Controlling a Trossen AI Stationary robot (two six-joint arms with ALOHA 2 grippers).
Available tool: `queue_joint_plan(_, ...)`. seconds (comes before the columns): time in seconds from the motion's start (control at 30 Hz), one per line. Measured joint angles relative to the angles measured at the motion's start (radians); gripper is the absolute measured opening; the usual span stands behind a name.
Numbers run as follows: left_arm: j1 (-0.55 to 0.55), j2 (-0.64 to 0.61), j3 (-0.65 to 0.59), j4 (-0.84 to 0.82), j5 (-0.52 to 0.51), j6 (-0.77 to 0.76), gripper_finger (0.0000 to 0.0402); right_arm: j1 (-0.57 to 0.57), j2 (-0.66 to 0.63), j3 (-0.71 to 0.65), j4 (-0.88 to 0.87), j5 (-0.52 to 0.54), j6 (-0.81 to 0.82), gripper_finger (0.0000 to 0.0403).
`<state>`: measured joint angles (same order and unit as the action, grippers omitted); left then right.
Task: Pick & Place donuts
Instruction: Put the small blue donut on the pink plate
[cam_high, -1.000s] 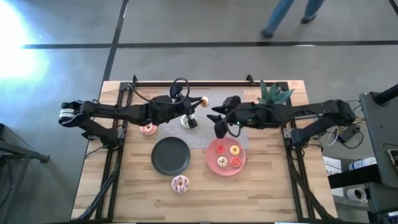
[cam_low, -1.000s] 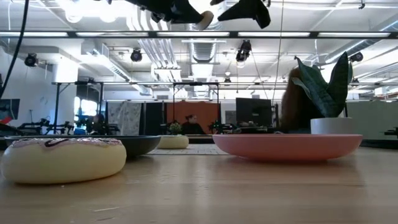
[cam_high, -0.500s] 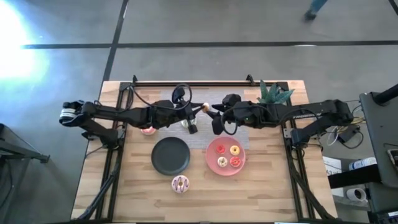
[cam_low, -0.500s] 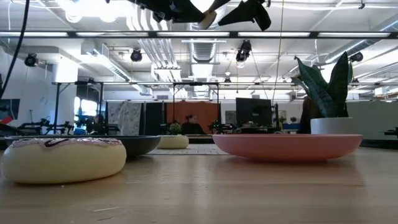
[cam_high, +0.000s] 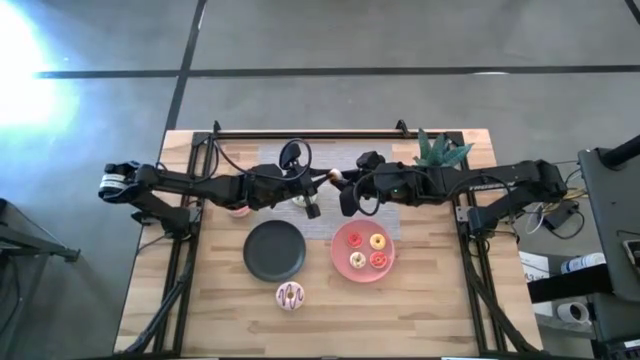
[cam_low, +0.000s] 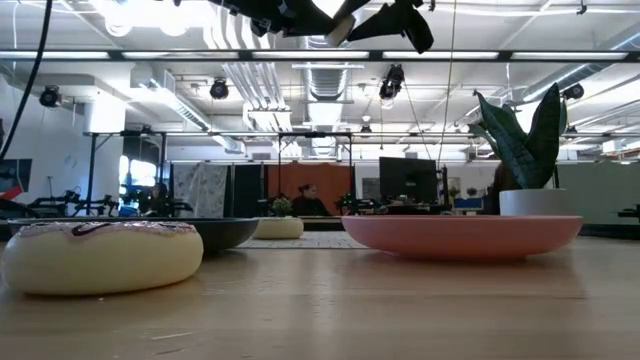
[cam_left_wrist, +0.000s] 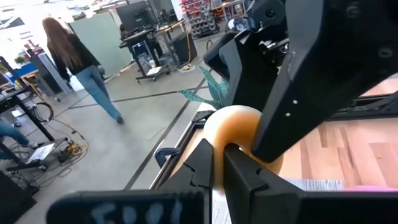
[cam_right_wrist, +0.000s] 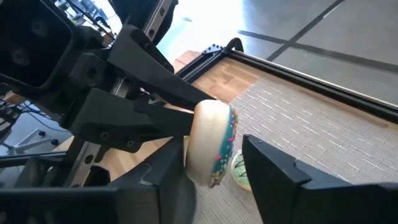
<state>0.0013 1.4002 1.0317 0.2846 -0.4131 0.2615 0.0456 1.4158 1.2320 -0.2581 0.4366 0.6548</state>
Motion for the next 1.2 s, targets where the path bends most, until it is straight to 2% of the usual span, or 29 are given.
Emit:
queue_joint_plan(0.27, -0.018, 0.0, 0.0, -0.006, 0.006, 0.0, 0.0002, 0.001, 0.0, 0.0, -0.011, 0.001, -0.003, 0.005)
queue_joint_plan(0.37, -0.019, 0.0, 0.0, -0.014, -0.022, 0.0, 0.0024, 0.0, 0.0, 0.0, -0.035, 0.01, -0.003, 0.0019)
queue_joint_plan(0.57, -0.027, -0.005, 0.0, -0.035, -0.027, -0.002, 0.0106, 0.0, -0.002, -0.002, -0.077, 0.01, -0.005, 0.0015)
queue_joint_plan(0.63, -0.03, -0.015, 0.0, -0.09, -0.047, -0.023, 0.013, 0.008, -0.008, -0.001, -0.131, 0.005, -0.016, 0.0014)
queue_joint_plan(0.73, -0.04, -0.048, -0.002, -0.267, -0.106, -0.088, 0.0154, 0.033, -0.011, 0.012, -0.275, 0.001, -0.032, 0.0014)
queue_joint_plan(0.93, -0.062, -0.142, -0.015, -0.574, -0.086, -0.289, 0.0162, 0.118, 0.022, 0.01, -0.506, -0.075, -0.078, 0.0013)
queue_joint_plan(1.07, -0.075, -0.204, -0.06, -0.615, -0.082, -0.379, 0.0162, 0.171, 0.109, 0.006, -0.599, -0.085, -0.092, 0.0013)
queue_joint_plan(1.2, -0.086, -0.267, -0.125, -0.604, -0.082, -0.466, 0.0162, 0.202, 0.227, 0.007, -0.602, -0.106, -0.129, 0.0013)
